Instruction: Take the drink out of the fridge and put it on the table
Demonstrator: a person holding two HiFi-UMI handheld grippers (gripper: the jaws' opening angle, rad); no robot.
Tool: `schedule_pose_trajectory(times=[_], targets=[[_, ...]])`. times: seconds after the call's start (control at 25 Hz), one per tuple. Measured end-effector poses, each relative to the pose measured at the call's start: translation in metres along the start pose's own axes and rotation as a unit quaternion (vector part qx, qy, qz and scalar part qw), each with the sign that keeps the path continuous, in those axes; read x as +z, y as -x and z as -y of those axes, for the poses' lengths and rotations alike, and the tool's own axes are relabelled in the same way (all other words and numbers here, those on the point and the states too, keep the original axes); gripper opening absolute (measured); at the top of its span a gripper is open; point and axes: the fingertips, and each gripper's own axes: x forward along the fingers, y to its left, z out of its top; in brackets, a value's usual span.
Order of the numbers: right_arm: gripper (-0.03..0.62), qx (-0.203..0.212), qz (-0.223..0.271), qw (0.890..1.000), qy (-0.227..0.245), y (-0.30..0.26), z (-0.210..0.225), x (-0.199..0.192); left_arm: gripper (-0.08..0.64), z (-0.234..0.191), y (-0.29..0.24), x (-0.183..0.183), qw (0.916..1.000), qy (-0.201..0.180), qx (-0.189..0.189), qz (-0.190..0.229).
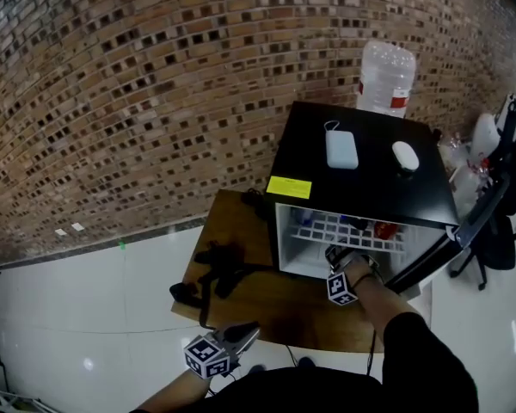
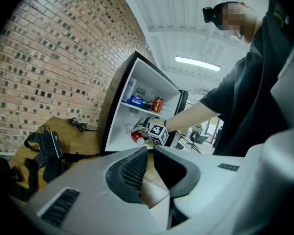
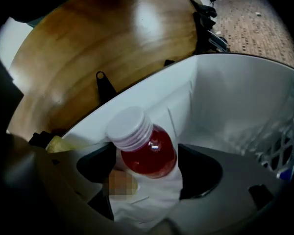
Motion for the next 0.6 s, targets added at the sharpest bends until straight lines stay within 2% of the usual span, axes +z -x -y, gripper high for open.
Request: schedule_pose_trajectory(times=[0.16,0.28,0.36,0.44,0.6], targets=[[0.388,0.048,-0.012,0.997,0.051,-0.013,-0.006,0.007,0.038,-0.012,0.007,-0.003,0.9999,0.01,0.012,0.0],[0.388,0.07,-0.003,0.996,0.061,-0.016,-0.003,0.009,0.038,-0.017,0.009,-0.005,0.9999,0.01,0.013,-0.003],[0.376,0.071,0.005,0.997,0.034,-0.014,-0.003,0.008,0.038,-0.017,0.01,-0.006,0.9999,0.012,0.01,-0.005],[0.36,0.068,0.016,0.997,-0.015,-0.01,-0.004,0.005,0.038,-0.02,0.01,-0.006,0.9999,0.009,0.008,-0.007],[0.351,0.05,0.078,0.989,-0.116,0.018,0.006,0.017,0.038,-0.027,0.004,-0.001,1.0,0.004,0.001,-0.002]])
